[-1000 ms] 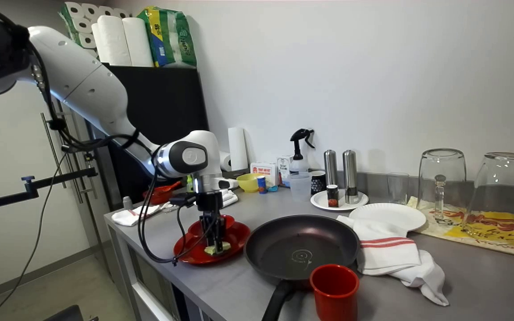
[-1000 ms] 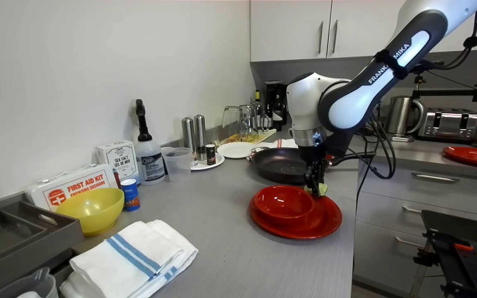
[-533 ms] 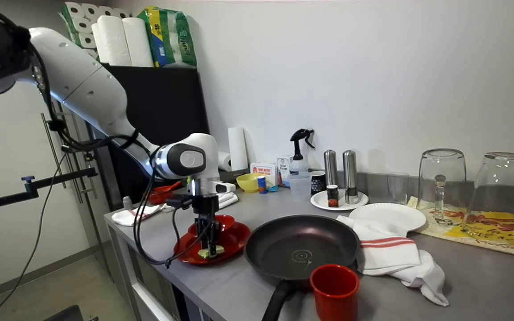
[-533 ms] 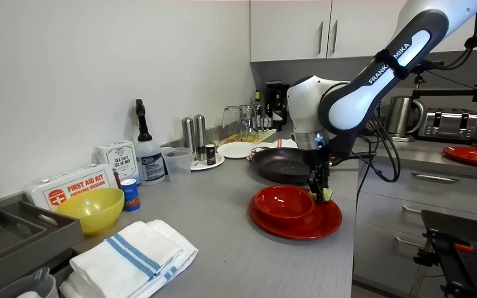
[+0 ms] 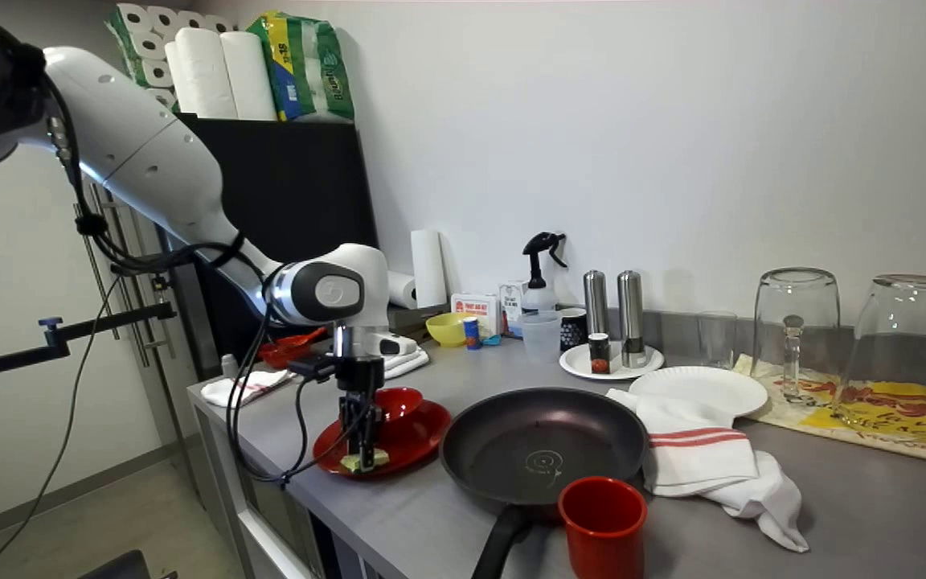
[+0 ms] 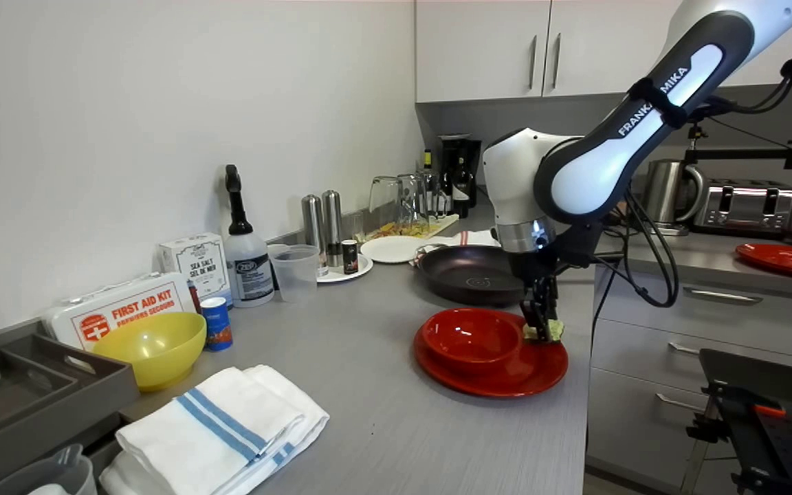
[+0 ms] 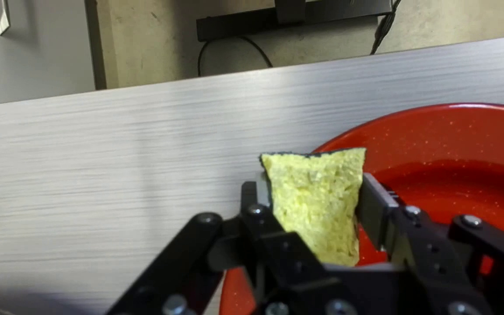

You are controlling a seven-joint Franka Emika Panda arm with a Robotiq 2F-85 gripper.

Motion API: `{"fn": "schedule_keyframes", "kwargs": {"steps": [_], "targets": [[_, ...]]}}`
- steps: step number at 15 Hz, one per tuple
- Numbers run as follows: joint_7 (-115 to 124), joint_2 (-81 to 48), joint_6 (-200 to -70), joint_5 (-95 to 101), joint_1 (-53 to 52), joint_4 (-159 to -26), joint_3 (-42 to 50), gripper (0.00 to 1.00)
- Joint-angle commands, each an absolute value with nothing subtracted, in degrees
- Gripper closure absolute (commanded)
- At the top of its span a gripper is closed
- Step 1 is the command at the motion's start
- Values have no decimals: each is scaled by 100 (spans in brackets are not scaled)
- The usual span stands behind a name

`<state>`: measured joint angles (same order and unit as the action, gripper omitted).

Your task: Clean the plate and the bowl with the sponge

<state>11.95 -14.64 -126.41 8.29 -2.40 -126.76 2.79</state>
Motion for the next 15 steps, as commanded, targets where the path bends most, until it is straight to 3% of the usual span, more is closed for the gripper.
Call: {"fn": "schedule_keyframes", "kwargs": {"steps": [1,15], "targets": [[923,-1118,-12484,535,-141,-13022,184,75],[881,-698,-12572,447,-389,-13601,-278,75]]}}
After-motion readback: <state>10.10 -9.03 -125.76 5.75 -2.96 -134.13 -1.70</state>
